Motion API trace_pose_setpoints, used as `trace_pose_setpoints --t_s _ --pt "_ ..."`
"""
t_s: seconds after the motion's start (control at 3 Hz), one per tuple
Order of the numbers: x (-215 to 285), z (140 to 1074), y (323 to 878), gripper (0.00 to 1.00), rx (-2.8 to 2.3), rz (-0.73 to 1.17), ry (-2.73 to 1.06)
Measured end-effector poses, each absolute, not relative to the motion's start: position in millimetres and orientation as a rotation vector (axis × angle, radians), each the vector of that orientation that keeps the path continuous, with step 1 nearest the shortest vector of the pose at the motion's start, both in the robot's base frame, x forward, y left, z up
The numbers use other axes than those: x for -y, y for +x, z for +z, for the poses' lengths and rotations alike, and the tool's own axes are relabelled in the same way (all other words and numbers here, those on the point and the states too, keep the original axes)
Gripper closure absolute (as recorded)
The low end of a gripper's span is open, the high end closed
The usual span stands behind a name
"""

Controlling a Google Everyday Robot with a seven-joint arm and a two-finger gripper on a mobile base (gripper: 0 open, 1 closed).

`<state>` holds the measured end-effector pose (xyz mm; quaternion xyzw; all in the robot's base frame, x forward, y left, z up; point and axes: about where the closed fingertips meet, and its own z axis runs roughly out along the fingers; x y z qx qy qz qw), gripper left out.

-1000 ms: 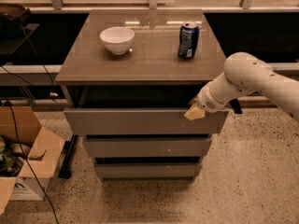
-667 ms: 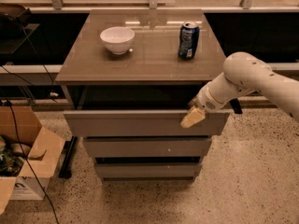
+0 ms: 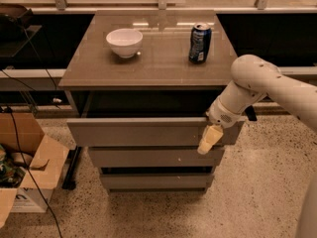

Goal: Open top drawer

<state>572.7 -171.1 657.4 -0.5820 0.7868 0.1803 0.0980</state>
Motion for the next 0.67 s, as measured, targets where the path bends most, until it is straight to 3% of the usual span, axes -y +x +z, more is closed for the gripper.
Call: trace_pose_setpoints --t_s 0.67 --pt "171.1 665.7 577.3 0.73 -2.329 0.534 -1.723"
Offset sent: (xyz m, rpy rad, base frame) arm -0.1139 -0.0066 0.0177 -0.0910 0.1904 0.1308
